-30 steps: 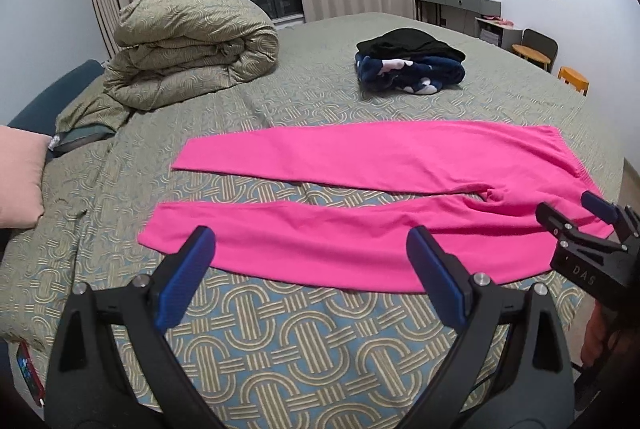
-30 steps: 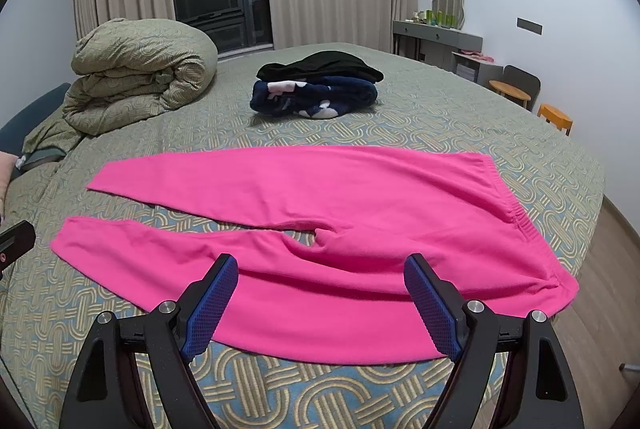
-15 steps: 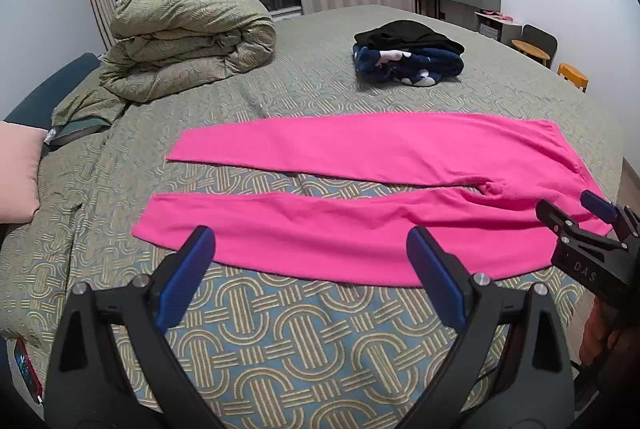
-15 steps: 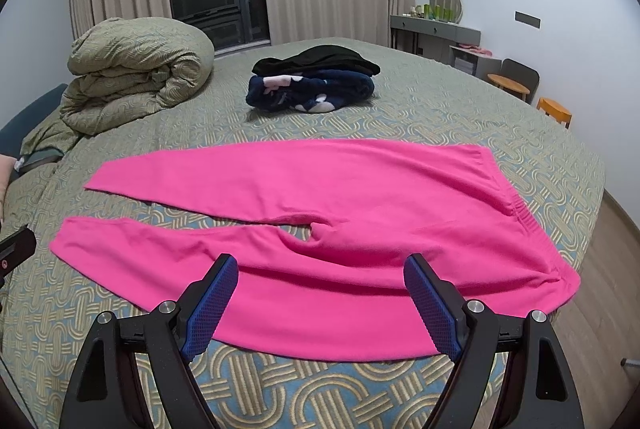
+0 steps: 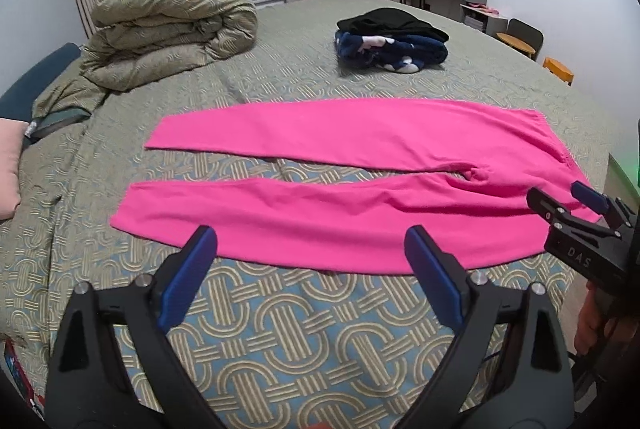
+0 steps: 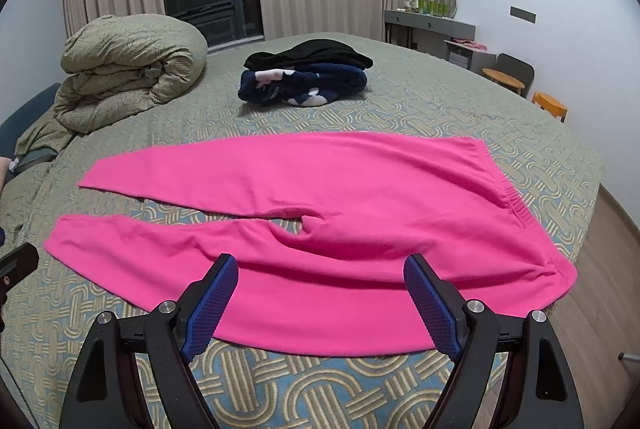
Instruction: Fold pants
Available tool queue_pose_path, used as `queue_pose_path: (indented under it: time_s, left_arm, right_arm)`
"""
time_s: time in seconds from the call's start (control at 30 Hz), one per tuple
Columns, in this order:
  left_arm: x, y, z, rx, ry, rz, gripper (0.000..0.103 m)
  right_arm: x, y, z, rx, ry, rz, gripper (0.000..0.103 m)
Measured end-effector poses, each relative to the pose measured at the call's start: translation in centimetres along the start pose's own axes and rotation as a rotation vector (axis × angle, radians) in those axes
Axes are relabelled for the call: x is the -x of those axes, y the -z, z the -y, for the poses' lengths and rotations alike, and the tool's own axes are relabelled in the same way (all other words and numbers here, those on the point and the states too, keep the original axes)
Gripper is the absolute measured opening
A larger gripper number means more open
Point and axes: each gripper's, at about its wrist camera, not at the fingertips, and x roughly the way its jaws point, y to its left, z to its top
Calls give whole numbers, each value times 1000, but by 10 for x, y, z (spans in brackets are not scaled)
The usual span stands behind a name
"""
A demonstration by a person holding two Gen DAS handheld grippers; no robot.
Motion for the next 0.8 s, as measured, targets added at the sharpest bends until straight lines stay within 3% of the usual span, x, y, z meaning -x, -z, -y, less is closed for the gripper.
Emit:
queue_pose_path:
  time_s: [0.8]
  left_arm:
    - [-19, 11, -12, 35, 4, -71, 92]
  right_arm:
    - [-6, 3, 2, -17, 16, -32, 87]
